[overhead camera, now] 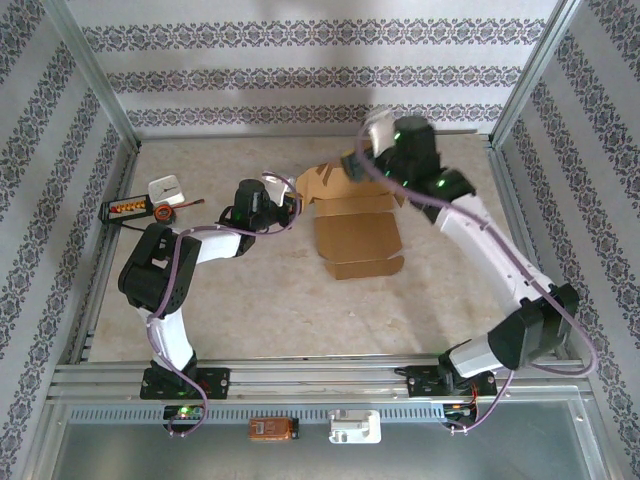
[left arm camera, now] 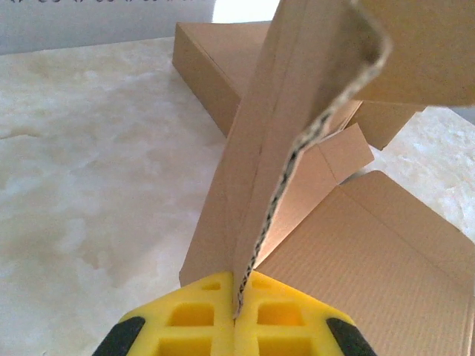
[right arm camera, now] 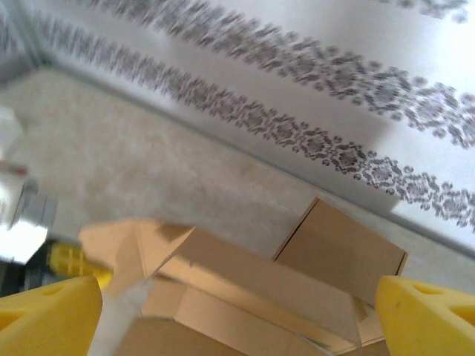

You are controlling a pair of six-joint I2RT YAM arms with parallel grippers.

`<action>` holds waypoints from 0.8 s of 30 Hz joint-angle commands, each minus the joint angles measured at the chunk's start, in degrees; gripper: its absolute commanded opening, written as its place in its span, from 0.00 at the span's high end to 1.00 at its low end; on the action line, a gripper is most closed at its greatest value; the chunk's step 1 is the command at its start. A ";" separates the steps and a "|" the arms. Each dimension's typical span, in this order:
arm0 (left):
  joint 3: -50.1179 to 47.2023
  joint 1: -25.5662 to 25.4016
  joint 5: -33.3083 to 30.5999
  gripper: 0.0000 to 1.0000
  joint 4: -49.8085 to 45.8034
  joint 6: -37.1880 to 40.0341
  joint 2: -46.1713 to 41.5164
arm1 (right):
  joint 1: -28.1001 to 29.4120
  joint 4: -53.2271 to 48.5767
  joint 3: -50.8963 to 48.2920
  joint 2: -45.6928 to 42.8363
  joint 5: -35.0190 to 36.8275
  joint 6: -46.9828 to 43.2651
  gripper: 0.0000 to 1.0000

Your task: Fold the paper box

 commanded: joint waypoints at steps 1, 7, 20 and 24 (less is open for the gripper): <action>-0.70 0.57 2.12 1.00 5.69 3.01 0.02 | -4.91 -14.26 6.87 7.05 -12.56 15.78 0.07; -0.59 0.82 3.81 1.00 5.25 2.95 -0.08 | -11.39 -20.68 20.38 21.55 -17.26 15.44 0.02; 0.75 2.47 4.87 1.00 1.05 3.18 -0.43 | -14.29 -26.36 28.15 37.97 -40.60 7.53 0.07; 4.57 4.23 4.01 1.00 -4.76 4.23 0.51 | -13.66 -25.82 24.11 35.58 -45.66 8.41 0.08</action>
